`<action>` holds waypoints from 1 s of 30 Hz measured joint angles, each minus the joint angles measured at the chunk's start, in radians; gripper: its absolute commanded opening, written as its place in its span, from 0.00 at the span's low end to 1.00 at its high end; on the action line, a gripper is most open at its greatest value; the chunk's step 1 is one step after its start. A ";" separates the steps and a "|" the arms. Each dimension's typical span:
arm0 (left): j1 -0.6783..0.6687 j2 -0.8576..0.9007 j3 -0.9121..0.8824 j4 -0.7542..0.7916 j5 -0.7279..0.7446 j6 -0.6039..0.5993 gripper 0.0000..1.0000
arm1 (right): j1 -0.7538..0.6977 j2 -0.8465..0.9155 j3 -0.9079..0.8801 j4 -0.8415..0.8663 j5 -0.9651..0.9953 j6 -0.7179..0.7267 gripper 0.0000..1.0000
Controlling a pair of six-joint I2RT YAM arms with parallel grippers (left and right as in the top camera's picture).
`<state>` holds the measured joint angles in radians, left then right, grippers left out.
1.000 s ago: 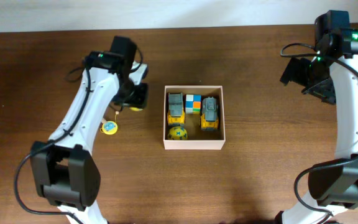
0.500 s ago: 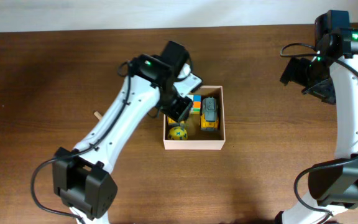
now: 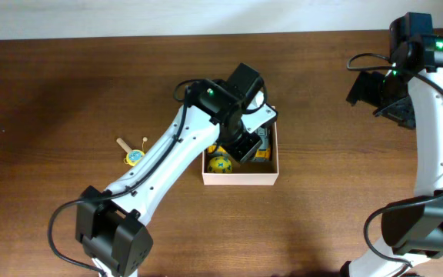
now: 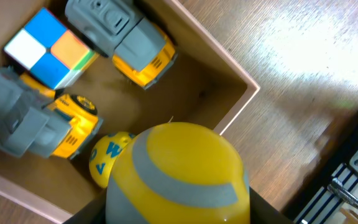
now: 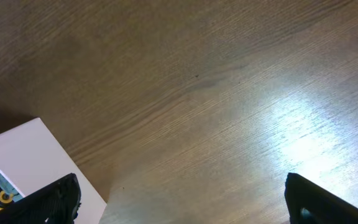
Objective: Pack container
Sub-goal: 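Carry the yellow-grey ball with the left gripper into the box, then release the yellow-grey ball beside the lettered ball and lift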
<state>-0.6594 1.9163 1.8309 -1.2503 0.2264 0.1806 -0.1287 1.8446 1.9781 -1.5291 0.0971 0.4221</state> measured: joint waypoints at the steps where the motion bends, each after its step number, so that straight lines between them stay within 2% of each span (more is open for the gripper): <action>1: -0.002 0.003 0.000 0.005 0.002 0.001 0.57 | 0.000 0.000 0.000 0.000 0.000 0.000 0.99; 6: -0.003 0.042 0.000 0.009 0.004 0.009 0.75 | 0.000 0.000 0.000 0.000 0.000 0.000 0.99; 8: -0.003 0.064 0.000 0.010 0.006 0.010 0.79 | 0.000 0.000 0.000 0.000 0.000 -0.001 0.99; 25: -0.005 0.105 0.000 0.022 0.002 0.010 0.81 | 0.000 0.000 0.000 0.000 0.000 0.000 0.99; 30: 0.024 0.066 0.000 0.017 -0.075 -0.019 0.85 | 0.000 0.000 0.000 0.000 0.000 0.000 0.99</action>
<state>-0.6353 1.9820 1.8305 -1.2335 0.1516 0.1616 -0.1287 1.8446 1.9785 -1.5291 0.0971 0.4217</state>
